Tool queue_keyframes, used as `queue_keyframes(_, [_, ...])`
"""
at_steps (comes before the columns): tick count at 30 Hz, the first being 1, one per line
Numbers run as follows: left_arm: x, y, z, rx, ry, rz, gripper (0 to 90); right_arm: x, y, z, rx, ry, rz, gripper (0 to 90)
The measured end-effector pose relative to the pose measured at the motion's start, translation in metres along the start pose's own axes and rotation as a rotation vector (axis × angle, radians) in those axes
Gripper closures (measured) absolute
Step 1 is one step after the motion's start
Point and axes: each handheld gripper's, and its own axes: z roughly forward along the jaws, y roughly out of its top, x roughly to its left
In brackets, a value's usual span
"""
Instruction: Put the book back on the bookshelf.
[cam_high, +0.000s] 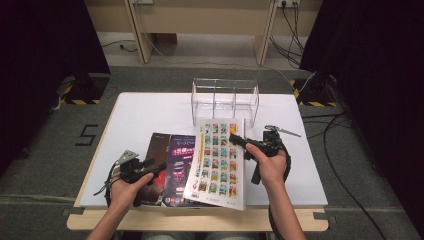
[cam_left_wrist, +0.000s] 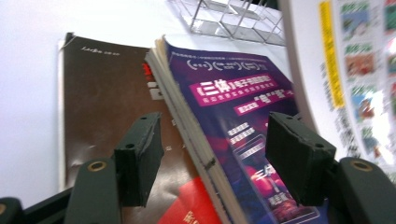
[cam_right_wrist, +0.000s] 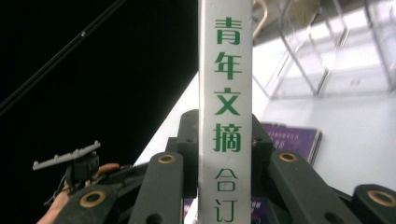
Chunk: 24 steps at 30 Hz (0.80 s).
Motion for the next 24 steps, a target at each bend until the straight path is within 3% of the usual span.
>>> queue_keyframes(6, [0.001, -0.004, 0.0, -0.005, 0.004, 0.003, 35.8, 0.013, 0.007, -0.007, -0.045, -0.016, -0.058, 74.0])
queue_keyframes(7, [0.002, -0.004, -0.001, -0.01, 0.005, 0.002, 35.8, 0.018, 0.01, -0.01, -0.064, -0.028, -0.091, 74.0])
queue_keyframes(12, [0.005, -0.001, -0.004, -0.044, 0.015, 0.002, 35.9, 0.029, 0.019, -0.016, -0.113, -0.068, -0.148, 74.0])
queue_keyframes(19, [0.01, -0.002, -0.005, -0.058, 0.026, 0.008, 35.8, 0.036, 0.03, -0.026, -0.186, -0.11, -0.19, 74.0])
queue_keyframes(20, [0.01, -0.003, -0.005, -0.051, 0.03, -0.009, 35.8, 0.038, 0.033, -0.028, -0.207, -0.129, -0.208, 74.0])
queue_keyframes(24, [0.01, -0.003, -0.006, -0.057, 0.03, -0.012, 35.8, 0.039, 0.039, -0.033, -0.241, -0.146, -0.214, 74.0])
